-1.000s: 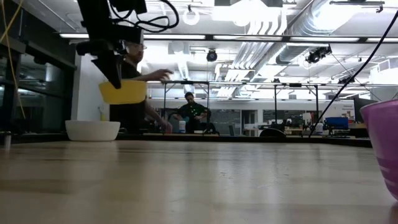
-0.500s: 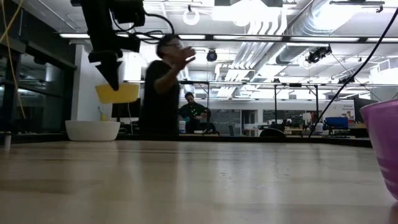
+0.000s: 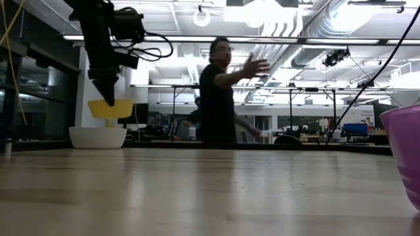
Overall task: Nest bowls inside each other
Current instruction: Stack the yellow bowl on the blue bowl
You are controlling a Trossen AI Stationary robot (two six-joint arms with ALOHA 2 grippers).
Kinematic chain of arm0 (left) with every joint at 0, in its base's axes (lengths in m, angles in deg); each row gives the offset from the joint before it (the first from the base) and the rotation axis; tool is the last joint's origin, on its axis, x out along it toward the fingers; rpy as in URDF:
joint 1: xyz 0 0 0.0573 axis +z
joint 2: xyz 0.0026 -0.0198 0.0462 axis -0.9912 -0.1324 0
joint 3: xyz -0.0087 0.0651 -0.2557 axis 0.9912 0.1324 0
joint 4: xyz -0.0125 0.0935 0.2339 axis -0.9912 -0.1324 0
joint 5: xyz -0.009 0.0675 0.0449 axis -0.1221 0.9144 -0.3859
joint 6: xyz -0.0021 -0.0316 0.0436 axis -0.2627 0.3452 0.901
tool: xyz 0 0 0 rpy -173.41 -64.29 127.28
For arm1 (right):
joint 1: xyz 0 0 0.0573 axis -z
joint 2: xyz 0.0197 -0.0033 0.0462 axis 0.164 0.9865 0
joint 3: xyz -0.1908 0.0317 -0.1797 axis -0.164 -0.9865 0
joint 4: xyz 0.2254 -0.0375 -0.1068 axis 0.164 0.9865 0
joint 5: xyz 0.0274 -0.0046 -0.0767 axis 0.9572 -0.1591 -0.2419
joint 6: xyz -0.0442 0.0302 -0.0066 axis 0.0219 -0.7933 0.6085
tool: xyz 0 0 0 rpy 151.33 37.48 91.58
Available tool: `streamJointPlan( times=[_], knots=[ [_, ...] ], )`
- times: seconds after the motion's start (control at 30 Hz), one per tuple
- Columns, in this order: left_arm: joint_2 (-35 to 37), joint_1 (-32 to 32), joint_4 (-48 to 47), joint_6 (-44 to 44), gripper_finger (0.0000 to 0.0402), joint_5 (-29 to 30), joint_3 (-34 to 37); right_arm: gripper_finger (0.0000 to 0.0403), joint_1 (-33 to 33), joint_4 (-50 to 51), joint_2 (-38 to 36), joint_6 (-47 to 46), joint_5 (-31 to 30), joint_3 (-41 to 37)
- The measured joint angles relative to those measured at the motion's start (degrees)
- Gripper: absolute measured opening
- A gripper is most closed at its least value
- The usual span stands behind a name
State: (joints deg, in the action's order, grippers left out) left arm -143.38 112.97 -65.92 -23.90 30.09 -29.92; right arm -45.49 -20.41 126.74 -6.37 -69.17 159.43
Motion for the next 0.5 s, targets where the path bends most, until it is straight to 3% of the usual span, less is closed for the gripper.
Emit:
streamJointPlan(
  times=[0.17,0.5],
  knots=[
    [2.65,0.54,0.59,0.42,0.0000,-0.34,0.64,0.0142,0.07,0.04,0.00,0.00,-0.12,0.00],
    [3.56,9.10,-0.92,0.45,0.0000,-0.15,0.69,0.0142,0.04,0.04,0.00,0.00,-0.10,0.00]
  ],
)
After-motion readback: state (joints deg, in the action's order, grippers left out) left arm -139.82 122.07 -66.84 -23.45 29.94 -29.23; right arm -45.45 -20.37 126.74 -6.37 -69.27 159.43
